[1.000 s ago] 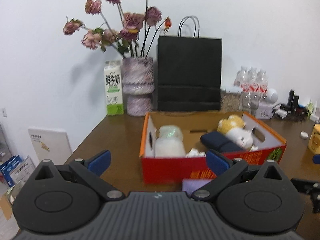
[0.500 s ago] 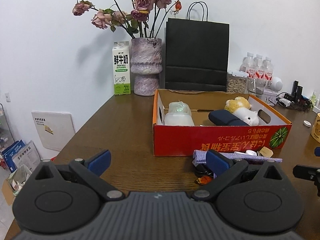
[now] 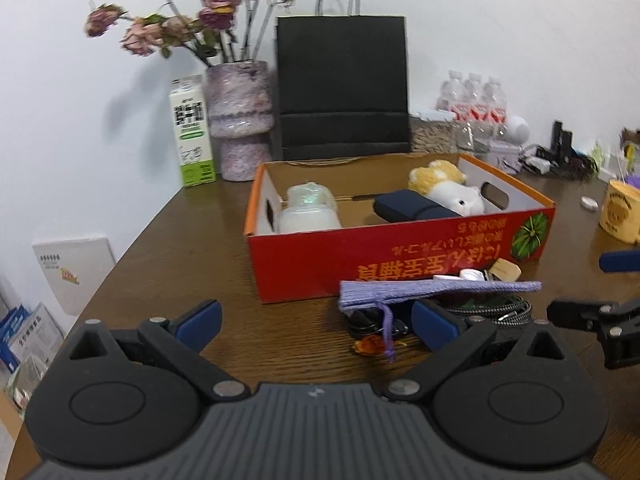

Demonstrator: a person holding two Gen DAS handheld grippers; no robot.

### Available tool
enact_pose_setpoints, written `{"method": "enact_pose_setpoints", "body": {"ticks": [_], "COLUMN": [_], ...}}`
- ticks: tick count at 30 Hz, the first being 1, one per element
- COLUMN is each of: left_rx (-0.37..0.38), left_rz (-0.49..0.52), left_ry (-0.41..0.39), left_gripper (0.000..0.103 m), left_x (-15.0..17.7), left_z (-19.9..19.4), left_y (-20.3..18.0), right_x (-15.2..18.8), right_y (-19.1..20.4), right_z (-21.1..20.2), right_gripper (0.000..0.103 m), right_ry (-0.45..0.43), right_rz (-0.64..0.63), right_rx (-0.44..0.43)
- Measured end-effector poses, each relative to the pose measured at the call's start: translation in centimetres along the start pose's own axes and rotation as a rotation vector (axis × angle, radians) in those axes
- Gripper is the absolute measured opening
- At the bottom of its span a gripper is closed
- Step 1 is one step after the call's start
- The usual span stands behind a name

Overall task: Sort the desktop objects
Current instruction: 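Grasp the purple drawstring pouch with the left tool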

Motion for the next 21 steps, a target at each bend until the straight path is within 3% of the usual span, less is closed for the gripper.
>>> {"method": "enact_pose_setpoints", "body": {"ticks": [15,21], "left_rx": [0.059,0.111], "left_rz": [0.167,0.222], "left_ry": [0.008,-0.009], "left_gripper": [0.102,0.094], "left_x": [-0.4,-0.7], "left_z": [3.8,4.3], "left_y": [-3.8,-5.6], "right_x": [0.5,0.7], "right_y": [-1.6,-2.5], "right_z": [0.5,1.0], "right_gripper": [0.103,0.103], "right_ry": [0.013,0.025], "right_rz": [0.016,0.029], "right_rx": [0.017,0.035]}}
Point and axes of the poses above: each gripper's, at about its wrist camera, not at the fingertips, and z roughly the way its jaws point, y to its left, x to its underside, the point moved 9 cm from there along z, roughly the way its jaws point, and after that the axes turned 9 degrees about -y, right-handed, at the moved point
